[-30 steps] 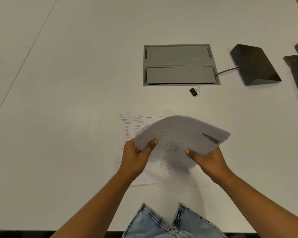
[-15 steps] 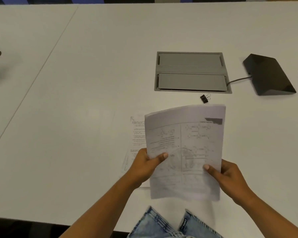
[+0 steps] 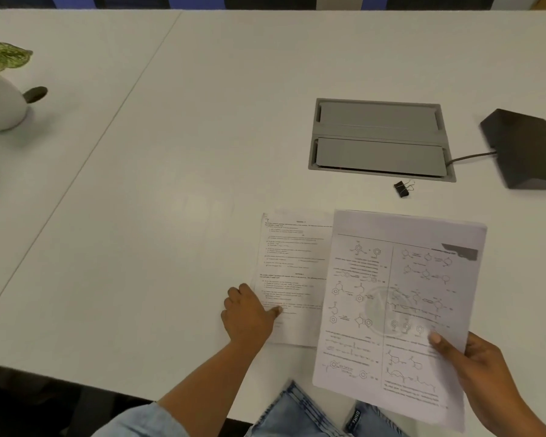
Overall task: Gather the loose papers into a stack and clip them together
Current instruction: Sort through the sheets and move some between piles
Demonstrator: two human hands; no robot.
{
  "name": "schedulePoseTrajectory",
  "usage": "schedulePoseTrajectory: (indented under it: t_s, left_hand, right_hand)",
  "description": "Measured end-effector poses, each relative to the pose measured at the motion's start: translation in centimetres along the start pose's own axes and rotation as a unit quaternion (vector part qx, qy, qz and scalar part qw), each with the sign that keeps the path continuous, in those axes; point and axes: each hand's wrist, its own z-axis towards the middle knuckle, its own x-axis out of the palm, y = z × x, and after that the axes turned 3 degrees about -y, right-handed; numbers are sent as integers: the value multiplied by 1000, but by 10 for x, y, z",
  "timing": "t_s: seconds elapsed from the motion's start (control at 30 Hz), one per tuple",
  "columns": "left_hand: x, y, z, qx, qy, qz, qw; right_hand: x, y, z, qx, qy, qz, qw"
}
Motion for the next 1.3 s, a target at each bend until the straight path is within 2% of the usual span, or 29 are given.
schedulePoseTrajectory:
  t_s: [0.1,0.23,0.37,0.47,0.6,0.73,0.83,1.0,1.2,1.3]
  left_hand:
    - [-3,1,3,-27,37,-128,991]
    - [-2,3,2,-11,47,-216,975]
    - [0,4,1,3,72,-349,934]
    - [4,4,-2,-23,116,-407,906]
    - [3,2,-2,-45,154,-429,889]
    - [-6,-4,-3,-9,104,-449,887]
    - [-9,-7,-2,2,90,-427,900]
    - [-8,-9,-1,-11,153,-449,880]
    - [-7,-9,-5,6,132,-435,891]
    - [-2,-10,-3,15,122,-395,910]
  right_hand:
    - [0,1,-1,1,-6,-8,1000]
    - [2,4,-2,4,-9,-2,1000]
    - [3,8,-4,3,-10,9,1000]
    - [2,8,-4,0,-1,21,1000]
    - [-2,6,-5,-8,-2,16,1000]
    - [-4,5,-1,10,-9,13,1000]
    - [-4,6,0,17,-23,11,1000]
    - [-3,7,-2,18,-25,9,1000]
    - [-3,7,-2,4,-14,12,1000]
    - [-5,4,-3,2,-17,6,1000]
